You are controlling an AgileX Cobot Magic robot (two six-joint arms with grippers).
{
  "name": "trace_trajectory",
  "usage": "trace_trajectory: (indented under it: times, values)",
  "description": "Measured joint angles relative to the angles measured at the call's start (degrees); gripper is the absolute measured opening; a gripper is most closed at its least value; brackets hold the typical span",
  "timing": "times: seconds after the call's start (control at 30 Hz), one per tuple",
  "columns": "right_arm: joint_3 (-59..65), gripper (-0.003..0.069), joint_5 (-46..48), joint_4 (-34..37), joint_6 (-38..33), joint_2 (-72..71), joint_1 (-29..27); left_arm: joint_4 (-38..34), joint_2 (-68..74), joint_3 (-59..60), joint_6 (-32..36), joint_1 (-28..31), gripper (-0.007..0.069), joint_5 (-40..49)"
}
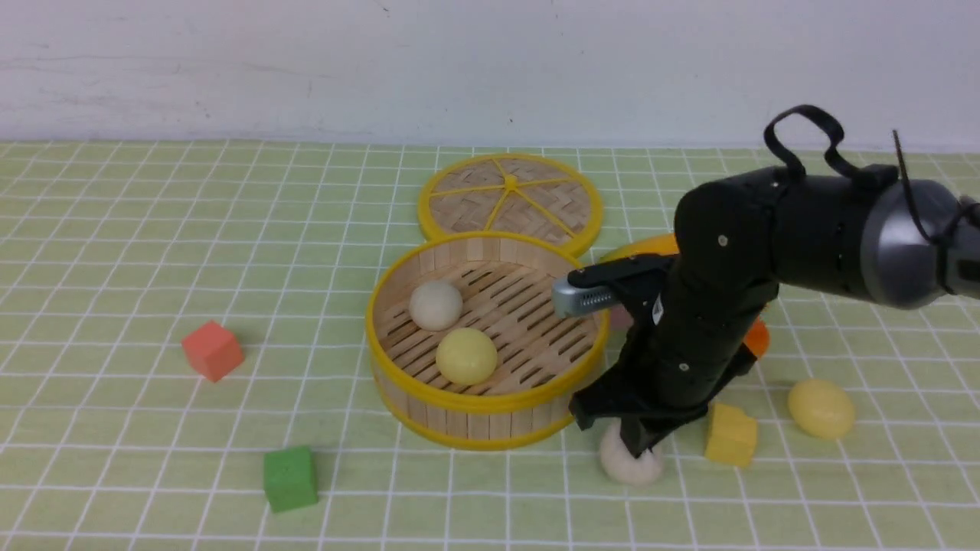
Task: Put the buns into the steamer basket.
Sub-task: Use the right arm to put the steamed stuffed bun into the steamer
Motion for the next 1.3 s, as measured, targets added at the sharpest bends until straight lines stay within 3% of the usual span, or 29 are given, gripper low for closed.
trace_trajectory:
  times: [0.27, 0.4, 0.9, 1.03, 1.3]
  values:
    - [-11.16, 0.0004, 2.54, -0.57, 0.00, -2.44, 0.00, 0.00, 0.00, 0.00, 0.00, 0.00, 0.0145, 0.00]
    - [-16.17, 0.0004, -0.91, -0.57, -0.08, -2.10, 0.00, 0.00, 0.00, 0.00, 0.00, 0.00, 0.0147, 0.00]
    - [-18.49, 0.0013, -10.85, -1.83, -1.09, 11.61, 0.00, 0.00, 0.00, 0.00, 0.00, 0.00, 0.0155, 0.00]
    - [-18.49, 0.0053, -10.91, -1.83, -1.09, 12.06, 0.00, 0.00, 0.00, 0.00, 0.00, 0.00, 0.0158, 0.00]
    - [-18.49, 0.0286, -9.56, -1.83, -1.09, 11.78, 0.00, 0.00, 0.00, 0.00, 0.00, 0.00, 0.0165, 0.00]
